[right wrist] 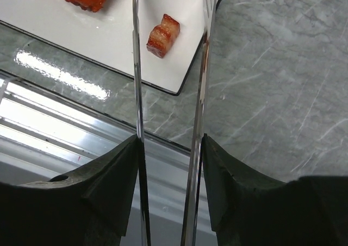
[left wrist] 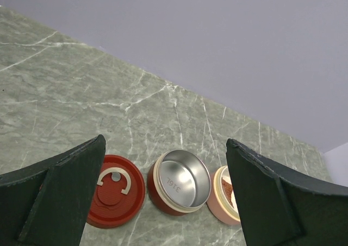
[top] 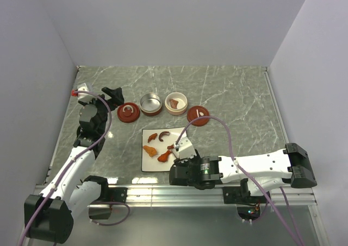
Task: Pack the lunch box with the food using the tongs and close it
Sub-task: Pick up the food using the clamp
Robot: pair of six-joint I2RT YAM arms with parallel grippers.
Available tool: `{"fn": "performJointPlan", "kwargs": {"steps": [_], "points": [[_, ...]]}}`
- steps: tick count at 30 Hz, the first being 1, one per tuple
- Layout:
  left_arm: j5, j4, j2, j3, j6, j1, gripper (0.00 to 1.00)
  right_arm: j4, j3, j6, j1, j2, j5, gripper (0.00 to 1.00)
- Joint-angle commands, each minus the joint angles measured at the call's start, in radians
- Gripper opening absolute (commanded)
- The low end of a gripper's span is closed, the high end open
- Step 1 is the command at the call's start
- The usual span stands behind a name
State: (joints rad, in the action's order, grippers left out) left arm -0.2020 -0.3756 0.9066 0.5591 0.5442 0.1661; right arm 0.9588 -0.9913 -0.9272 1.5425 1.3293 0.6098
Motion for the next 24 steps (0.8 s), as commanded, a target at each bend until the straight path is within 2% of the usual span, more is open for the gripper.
{"fn": "performJointPlan", "kwargs": {"steps": [1, 10, 24], "points": [[0.018, -0.028, -0.023, -0.011, 0.014, -0.007, 1.0, -0.026, -0.014, -0.012, 0.011, -0.01, 0.033, 0.56], [0.018, -0.028, -0.017, -0.01, 0.016, -0.01, 1.0, -0.146, 0.008, 0.082, 0.002, -0.021, 0.028, 0.6], [0.013, -0.025, -0.02, -0.01, 0.017, -0.011, 0.99, -0.31, 0.085, 0.217, -0.099, -0.035, -0.045, 0.6]]}}
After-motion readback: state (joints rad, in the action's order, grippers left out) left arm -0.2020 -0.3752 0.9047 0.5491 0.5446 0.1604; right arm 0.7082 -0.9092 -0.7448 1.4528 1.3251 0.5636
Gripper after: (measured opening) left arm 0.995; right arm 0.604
